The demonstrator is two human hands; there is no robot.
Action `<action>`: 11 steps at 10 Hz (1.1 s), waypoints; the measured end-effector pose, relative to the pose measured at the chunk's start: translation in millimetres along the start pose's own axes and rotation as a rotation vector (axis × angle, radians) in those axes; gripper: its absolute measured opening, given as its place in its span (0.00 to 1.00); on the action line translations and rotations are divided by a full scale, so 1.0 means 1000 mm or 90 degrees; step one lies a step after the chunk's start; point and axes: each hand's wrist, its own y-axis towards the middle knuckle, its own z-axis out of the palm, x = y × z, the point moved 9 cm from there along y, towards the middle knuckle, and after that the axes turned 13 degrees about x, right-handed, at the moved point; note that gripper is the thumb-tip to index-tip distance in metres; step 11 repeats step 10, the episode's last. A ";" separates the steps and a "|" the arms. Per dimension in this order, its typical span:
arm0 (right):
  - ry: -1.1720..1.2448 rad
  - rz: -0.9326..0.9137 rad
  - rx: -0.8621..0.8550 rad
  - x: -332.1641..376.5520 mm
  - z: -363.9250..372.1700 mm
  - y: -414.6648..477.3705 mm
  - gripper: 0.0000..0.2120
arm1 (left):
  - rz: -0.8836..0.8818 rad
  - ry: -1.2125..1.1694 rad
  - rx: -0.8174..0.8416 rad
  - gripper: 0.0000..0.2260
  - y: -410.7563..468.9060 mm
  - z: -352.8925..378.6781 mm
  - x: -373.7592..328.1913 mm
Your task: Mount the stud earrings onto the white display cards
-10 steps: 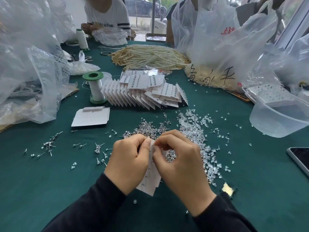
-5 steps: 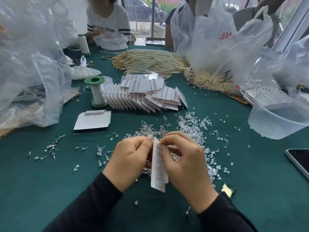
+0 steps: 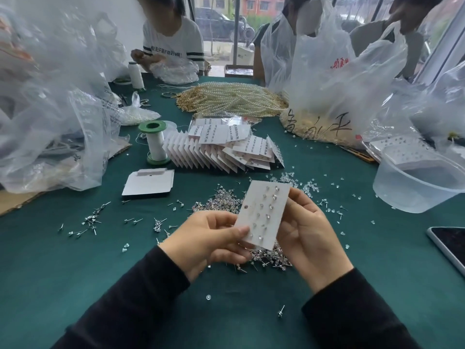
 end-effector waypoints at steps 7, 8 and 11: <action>-1.187 -0.203 0.163 0.060 -0.032 0.023 0.07 | 0.021 0.134 -0.465 0.05 0.098 -0.150 -0.113; -1.185 -0.190 0.170 0.057 -0.029 0.024 0.07 | 0.024 0.198 -0.481 0.07 0.091 -0.155 -0.117; -1.193 -0.209 0.172 0.058 -0.023 0.020 0.07 | 0.052 0.434 -0.420 0.05 0.059 -0.110 -0.115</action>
